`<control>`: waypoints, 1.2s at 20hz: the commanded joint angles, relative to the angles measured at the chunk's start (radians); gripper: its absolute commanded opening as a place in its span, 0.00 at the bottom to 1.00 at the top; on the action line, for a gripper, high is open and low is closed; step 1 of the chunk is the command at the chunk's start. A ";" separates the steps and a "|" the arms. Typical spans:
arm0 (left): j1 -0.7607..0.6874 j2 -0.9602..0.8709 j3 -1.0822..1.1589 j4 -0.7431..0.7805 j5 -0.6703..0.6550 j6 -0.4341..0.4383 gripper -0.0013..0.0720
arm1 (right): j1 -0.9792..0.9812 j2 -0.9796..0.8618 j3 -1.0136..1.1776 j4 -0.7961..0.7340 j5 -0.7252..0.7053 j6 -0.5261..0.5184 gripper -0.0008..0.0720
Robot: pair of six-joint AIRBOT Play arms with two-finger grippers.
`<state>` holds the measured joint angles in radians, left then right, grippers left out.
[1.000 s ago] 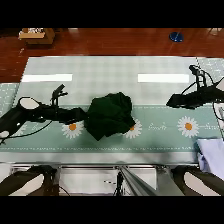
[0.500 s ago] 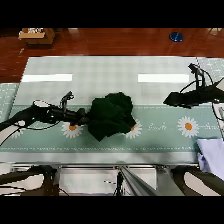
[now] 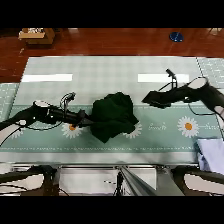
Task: Fold the shirts.
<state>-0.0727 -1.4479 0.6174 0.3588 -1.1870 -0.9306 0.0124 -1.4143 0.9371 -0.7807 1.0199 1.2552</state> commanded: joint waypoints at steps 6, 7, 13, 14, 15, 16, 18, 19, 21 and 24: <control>0.004 -0.001 0.001 -0.002 -0.038 0.006 0.04 | 0.154 -0.175 0.001 0.280 -0.166 -0.094 0.69; 0.004 -0.001 0.001 -0.002 -0.038 0.006 0.04 | 0.167 -0.181 0.001 0.284 -0.167 -0.093 0.66; 0.004 0.005 0.003 -0.034 -0.037 0.006 0.04 | 0.206 -0.194 0.010 0.303 -0.153 -0.105 0.05; 0.004 0.016 0.014 -0.039 -0.046 0.007 0.04 | 0.193 -0.187 0.025 0.299 -0.121 -0.129 0.05; 0.007 0.034 0.034 -0.037 -0.063 0.007 0.04 | 0.172 -0.166 0.045 0.290 -0.089 -0.157 0.05; 0.019 0.061 0.062 -0.037 -0.085 0.006 0.04 | 0.144 -0.134 0.069 0.261 -0.069 -0.158 0.05; 0.072 0.138 0.134 -0.037 -0.128 0.002 0.04 | 0.073 -0.046 0.122 0.178 -0.055 -0.145 0.05; 0.115 0.185 0.182 -0.037 -0.155 -0.006 0.04 | 0.035 0.003 0.150 0.131 -0.052 -0.121 0.05; 0.206 0.269 0.284 -0.037 -0.206 -0.058 0.04 | -0.038 0.104 0.205 0.049 -0.039 -0.079 0.05; 0.327 0.378 0.470 -0.038 -0.235 -0.124 0.04 | -0.105 0.243 0.267 0.016 0.006 -0.074 0.05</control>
<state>0.1539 -1.1675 0.9409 0.3241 -1.3773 -0.9905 -0.0265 -1.2900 1.1458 -0.6987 0.9871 1.1614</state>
